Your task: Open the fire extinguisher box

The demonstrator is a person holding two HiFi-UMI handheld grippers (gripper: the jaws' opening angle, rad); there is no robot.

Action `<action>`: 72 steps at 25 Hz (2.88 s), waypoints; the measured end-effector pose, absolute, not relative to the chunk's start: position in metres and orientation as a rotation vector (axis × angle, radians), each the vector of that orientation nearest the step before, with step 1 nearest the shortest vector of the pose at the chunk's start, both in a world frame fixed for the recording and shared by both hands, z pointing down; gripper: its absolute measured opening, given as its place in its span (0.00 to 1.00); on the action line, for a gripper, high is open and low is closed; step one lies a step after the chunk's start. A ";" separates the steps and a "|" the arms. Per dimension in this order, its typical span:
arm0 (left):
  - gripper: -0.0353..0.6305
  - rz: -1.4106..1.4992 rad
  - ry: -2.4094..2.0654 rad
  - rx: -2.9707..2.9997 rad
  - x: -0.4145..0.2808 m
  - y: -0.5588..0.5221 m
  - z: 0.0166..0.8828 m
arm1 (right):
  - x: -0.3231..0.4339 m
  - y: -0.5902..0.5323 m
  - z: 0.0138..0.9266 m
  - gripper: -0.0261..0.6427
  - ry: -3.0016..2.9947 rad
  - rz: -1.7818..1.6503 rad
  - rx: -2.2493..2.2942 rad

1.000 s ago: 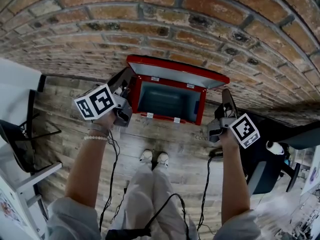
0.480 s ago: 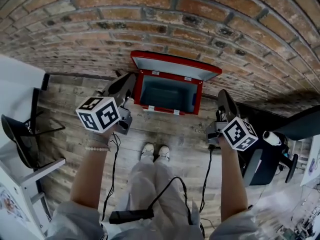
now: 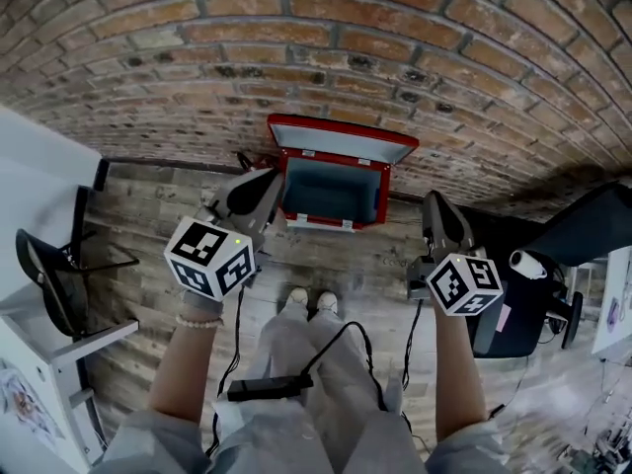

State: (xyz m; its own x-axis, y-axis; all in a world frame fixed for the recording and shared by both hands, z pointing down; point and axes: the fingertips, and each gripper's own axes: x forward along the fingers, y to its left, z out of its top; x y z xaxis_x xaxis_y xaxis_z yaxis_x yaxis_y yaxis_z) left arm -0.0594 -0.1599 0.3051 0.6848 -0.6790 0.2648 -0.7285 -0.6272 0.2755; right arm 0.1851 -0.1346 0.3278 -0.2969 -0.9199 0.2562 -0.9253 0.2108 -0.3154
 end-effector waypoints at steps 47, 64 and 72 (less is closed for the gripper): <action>0.05 0.306 -1.121 2.807 -0.060 -0.047 0.200 | 0.103 -0.035 0.208 0.03 -2.538 0.214 1.625; 0.05 0.349 -1.121 2.830 -0.055 -0.045 0.205 | 0.103 -0.032 0.211 0.03 -2.525 0.213 1.613; 0.05 0.345 -1.128 2.823 -0.057 -0.048 0.206 | 0.101 -0.033 0.213 0.03 -2.524 0.209 1.596</action>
State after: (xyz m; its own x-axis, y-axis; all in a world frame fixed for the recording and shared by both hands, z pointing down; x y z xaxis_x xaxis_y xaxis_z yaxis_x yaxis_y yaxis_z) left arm -0.0570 -0.0478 0.2065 0.7031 -0.6701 0.2377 -0.6886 -0.7251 -0.0074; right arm 0.1011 -0.0332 0.2131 -0.4233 -0.8840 0.1984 -0.9046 0.4246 -0.0381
